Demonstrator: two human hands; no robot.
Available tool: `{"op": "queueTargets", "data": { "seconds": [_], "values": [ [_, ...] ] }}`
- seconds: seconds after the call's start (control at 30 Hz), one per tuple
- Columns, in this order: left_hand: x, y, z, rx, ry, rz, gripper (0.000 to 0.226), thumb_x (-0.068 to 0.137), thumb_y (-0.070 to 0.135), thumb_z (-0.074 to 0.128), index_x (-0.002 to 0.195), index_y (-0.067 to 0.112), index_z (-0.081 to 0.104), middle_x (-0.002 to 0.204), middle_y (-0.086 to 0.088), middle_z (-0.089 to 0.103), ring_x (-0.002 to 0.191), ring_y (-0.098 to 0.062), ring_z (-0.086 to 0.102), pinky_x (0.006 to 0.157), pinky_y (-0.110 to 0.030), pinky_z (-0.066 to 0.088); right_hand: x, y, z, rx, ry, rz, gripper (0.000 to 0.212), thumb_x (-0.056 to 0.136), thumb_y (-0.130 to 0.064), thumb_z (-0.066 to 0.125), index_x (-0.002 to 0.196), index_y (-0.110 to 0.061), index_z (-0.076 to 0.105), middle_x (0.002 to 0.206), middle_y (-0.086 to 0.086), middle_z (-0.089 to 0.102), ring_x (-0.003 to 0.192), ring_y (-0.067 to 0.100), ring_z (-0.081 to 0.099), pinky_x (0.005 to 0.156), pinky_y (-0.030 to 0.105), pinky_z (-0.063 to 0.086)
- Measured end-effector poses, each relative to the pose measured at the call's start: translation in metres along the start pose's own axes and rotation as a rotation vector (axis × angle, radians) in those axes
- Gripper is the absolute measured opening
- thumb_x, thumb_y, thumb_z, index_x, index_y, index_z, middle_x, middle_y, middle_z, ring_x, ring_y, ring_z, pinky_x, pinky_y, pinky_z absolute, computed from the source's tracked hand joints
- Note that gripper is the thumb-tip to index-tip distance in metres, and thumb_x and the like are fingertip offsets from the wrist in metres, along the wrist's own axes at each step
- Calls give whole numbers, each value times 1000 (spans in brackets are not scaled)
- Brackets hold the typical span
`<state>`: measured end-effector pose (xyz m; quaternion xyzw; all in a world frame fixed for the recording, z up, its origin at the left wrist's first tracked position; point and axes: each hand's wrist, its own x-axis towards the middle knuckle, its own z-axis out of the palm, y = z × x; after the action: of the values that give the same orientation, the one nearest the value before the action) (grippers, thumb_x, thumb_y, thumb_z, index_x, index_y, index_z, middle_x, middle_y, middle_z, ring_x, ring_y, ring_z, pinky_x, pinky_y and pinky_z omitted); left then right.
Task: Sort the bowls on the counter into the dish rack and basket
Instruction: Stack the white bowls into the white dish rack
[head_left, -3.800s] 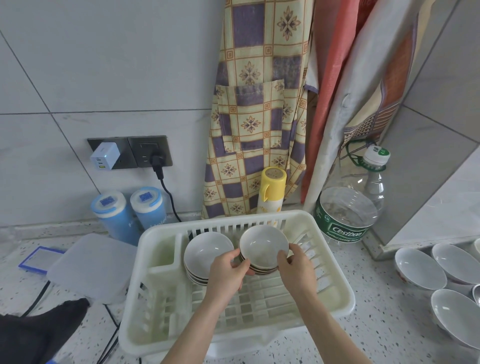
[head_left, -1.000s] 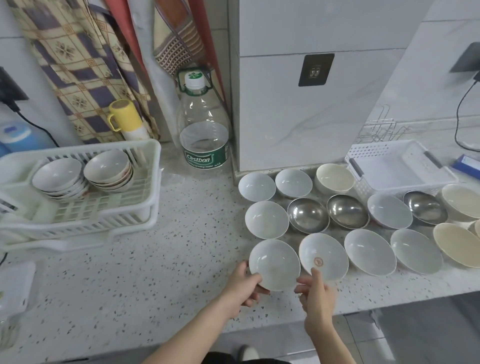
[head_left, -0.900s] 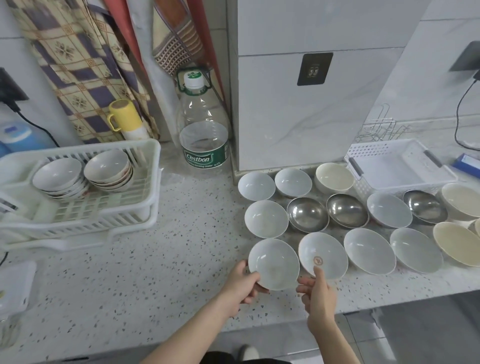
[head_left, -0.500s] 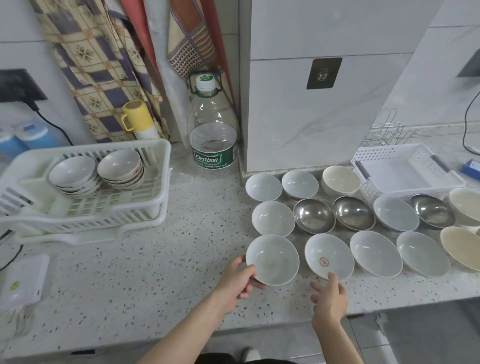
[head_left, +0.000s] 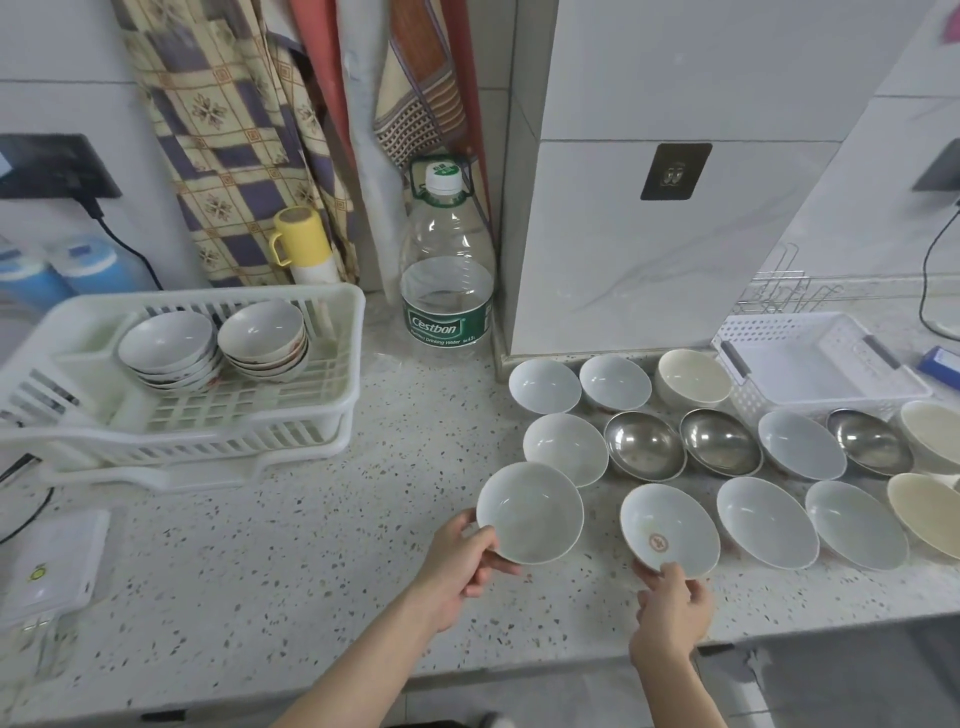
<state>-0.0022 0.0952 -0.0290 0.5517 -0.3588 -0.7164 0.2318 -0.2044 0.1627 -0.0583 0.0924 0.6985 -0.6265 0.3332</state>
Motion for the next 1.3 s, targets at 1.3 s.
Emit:
{"op": "queueTargets", "data": {
  "seconds": [1.3],
  "values": [
    [-76, 128, -431, -211, 545, 548, 35, 88, 4, 55, 113, 29, 58, 75, -17, 76, 35, -9, 34, 35, -17, 25, -297, 61, 322, -521, -794, -563, 35, 85, -16, 62, 116, -28, 52, 64, 2, 74, 59, 10, 72, 52, 21, 45]
  ]
}}
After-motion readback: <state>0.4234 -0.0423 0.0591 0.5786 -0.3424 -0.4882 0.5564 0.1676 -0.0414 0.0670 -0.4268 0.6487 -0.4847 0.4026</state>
